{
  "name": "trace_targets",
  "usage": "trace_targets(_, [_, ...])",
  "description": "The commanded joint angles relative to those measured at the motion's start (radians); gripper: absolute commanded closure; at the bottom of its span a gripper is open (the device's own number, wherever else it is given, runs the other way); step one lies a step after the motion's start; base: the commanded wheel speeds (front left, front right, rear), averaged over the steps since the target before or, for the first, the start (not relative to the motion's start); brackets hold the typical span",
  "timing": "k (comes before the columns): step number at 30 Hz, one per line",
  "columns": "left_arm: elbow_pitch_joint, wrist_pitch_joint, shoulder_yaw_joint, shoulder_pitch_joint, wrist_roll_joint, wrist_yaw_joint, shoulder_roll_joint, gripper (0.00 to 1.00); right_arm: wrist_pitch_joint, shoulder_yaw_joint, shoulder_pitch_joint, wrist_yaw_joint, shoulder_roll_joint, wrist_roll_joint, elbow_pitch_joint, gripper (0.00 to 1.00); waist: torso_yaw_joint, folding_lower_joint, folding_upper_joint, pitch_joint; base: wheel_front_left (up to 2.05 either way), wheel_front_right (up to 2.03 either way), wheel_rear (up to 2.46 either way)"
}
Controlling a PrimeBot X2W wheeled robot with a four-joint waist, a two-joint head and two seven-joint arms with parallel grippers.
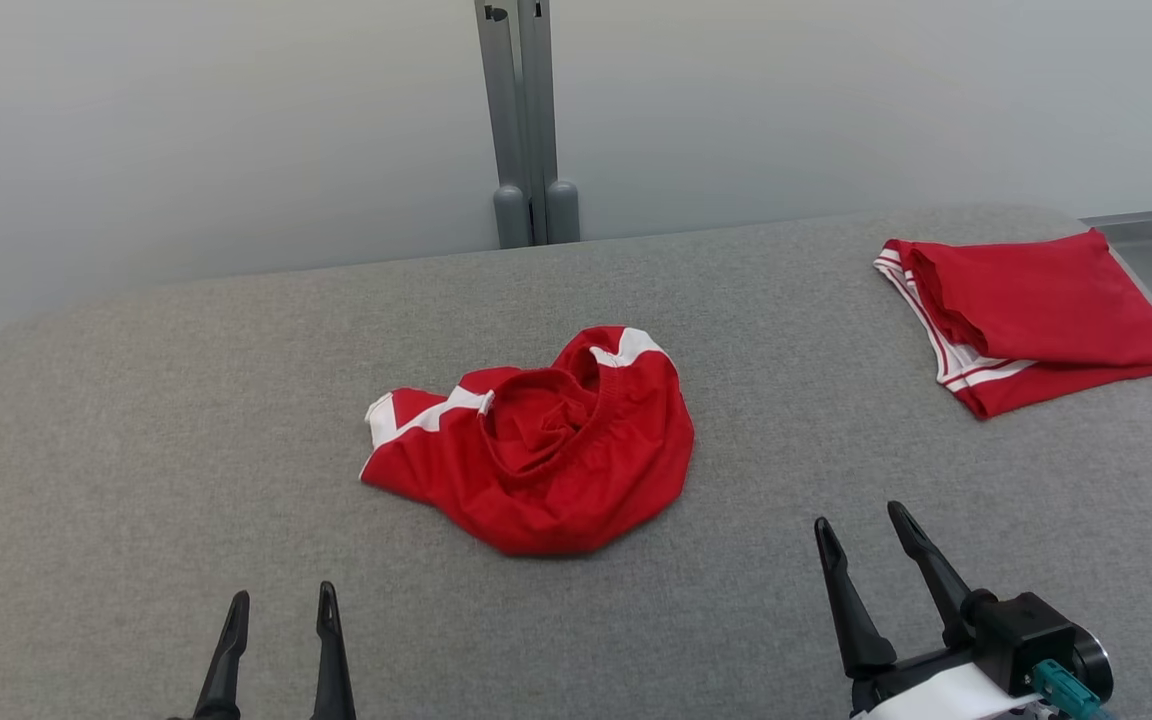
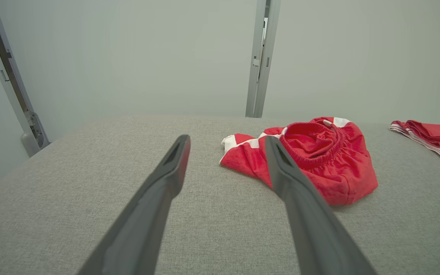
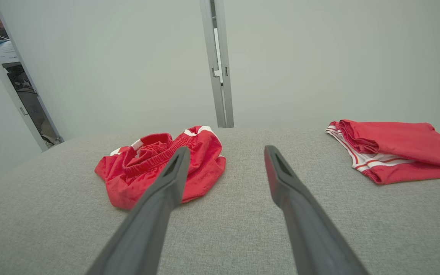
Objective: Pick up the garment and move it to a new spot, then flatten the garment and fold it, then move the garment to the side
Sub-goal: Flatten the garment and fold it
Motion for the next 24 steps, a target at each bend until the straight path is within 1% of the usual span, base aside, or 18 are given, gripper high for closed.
trace_targets(1, [0.001, -0.003, -0.002, -0.016, 0.002, 0.006, 0.001, 0.0, 0.0, 0.0, -0.008, -0.001, -0.001, 0.003, 0.0, 0.0, 0.0, 0.0001, 0.0, 0.003, 0.0, 0.0, 0.0])
trace_targets(5, [0.035, -0.003, -0.023, -0.053, -0.024, -0.02, 0.001, 0.0, 0.0, 0.001, -0.015, -0.001, -0.006, 0.001, -0.005, 0.0, -0.002, 0.0001, 0.0, 0.02, 0.0, 0.0, 0.0])
trace_targets(7, [0.069, -0.003, -0.041, -0.091, -0.038, -0.041, 0.001, 0.0, 0.0, 0.003, -0.02, -0.001, -0.01, -0.002, -0.007, 0.0, -0.003, 0.0001, 0.0, 0.035, 0.0, 0.0, 0.0])
trace_targets(12, [0.208, -0.001, -0.122, -0.239, -0.081, -0.089, 0.001, 0.0, 0.0, 0.012, -0.045, -0.001, -0.025, -0.004, -0.011, 0.0, -0.011, 0.0001, 0.0, 0.086, 0.0, 0.0, 0.0])
trace_targets(14, [0.26, 0.039, -0.155, -0.326, -0.108, -0.085, 0.001, 0.0, 0.0, 0.016, -0.057, -0.001, -0.03, -0.006, -0.016, 0.0, -0.016, 0.0001, 0.0, 0.121, 0.0, 0.0, 0.0])
trace_targets(15, [0.279, 0.075, -0.177, -0.38, -0.105, -0.085, 0.001, 0.0, 0.0, 0.016, -0.072, -0.001, -0.033, -0.007, -0.023, 0.0, -0.018, 0.0001, 0.0, 0.148, 0.0, 0.0, 0.0])
trace_targets(18, [0.298, 0.162, -0.23, -0.505, -0.133, -0.087, 0.002, 0.0, 0.0, 0.006, -0.105, -0.001, -0.039, -0.009, -0.031, 0.0, -0.022, 0.0001, 0.0, 0.21, 0.0, 0.0, 0.0])
trace_targets(22, [0.302, 0.296, -0.286, -0.665, -0.222, -0.065, 0.002, 0.0, 0.0, 0.001, -0.153, -0.001, -0.039, -0.013, -0.044, 0.0, -0.03, 0.0001, 0.0, 0.292, 0.0, 0.0, 0.0])
trace_targets(24, [0.308, 0.357, -0.31, -0.728, -0.275, -0.048, 0.002, 0.0, 0.0, 0.004, -0.173, -0.001, -0.04, -0.016, -0.048, 0.0, -0.039, 0.0001, 0.0, 0.325, 0.0, 0.0, 0.0])
